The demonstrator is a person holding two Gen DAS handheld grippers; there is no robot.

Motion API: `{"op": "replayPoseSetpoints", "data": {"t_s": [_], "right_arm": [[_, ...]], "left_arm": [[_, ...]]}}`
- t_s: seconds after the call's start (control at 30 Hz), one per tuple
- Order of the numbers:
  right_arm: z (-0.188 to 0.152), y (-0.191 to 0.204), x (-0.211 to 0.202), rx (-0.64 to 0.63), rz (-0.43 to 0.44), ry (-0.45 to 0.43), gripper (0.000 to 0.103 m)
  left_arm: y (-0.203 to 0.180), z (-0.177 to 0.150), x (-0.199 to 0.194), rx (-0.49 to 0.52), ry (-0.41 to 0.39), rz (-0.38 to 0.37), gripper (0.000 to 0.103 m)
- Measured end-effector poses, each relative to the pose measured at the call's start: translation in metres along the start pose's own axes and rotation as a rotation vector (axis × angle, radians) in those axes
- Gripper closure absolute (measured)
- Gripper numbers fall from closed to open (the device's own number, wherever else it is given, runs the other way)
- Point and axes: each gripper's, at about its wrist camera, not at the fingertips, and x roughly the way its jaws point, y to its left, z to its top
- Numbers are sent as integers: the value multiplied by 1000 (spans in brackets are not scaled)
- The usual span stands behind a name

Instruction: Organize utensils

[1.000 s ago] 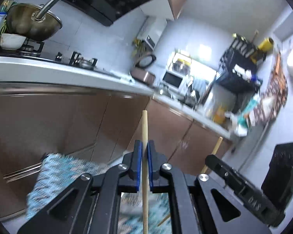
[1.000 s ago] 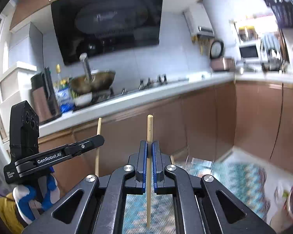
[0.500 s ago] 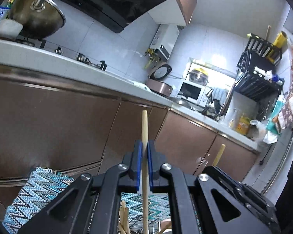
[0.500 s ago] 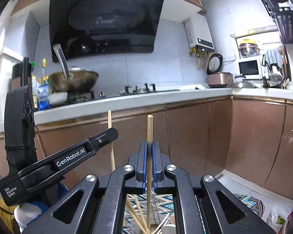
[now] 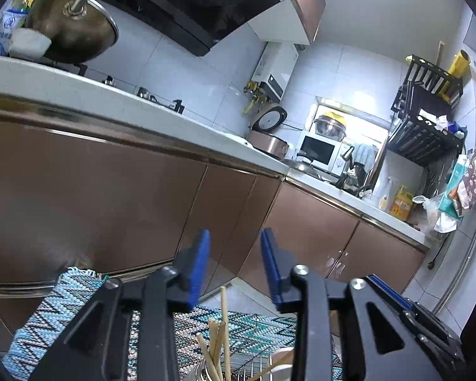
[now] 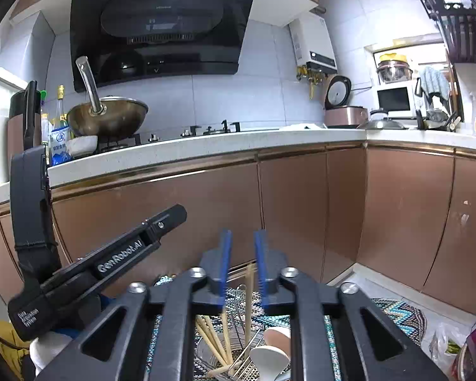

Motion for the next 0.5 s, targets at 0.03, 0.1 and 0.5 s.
{"op": "replayPoseSetpoints", "data": {"t_s": [0.03,0.1,0.5], "right_arm": [[2,1,-5,2,-3,-8,81],[7,4,-17,7,-16,-26,76],[26,30,-120,-40,-225,-126,15]], "left_arm": [[-1,4,-7,6,-2,3,64],[-5,9,-21,22,1,10,54],[-36,34,-117,186,43,102,36]]}}
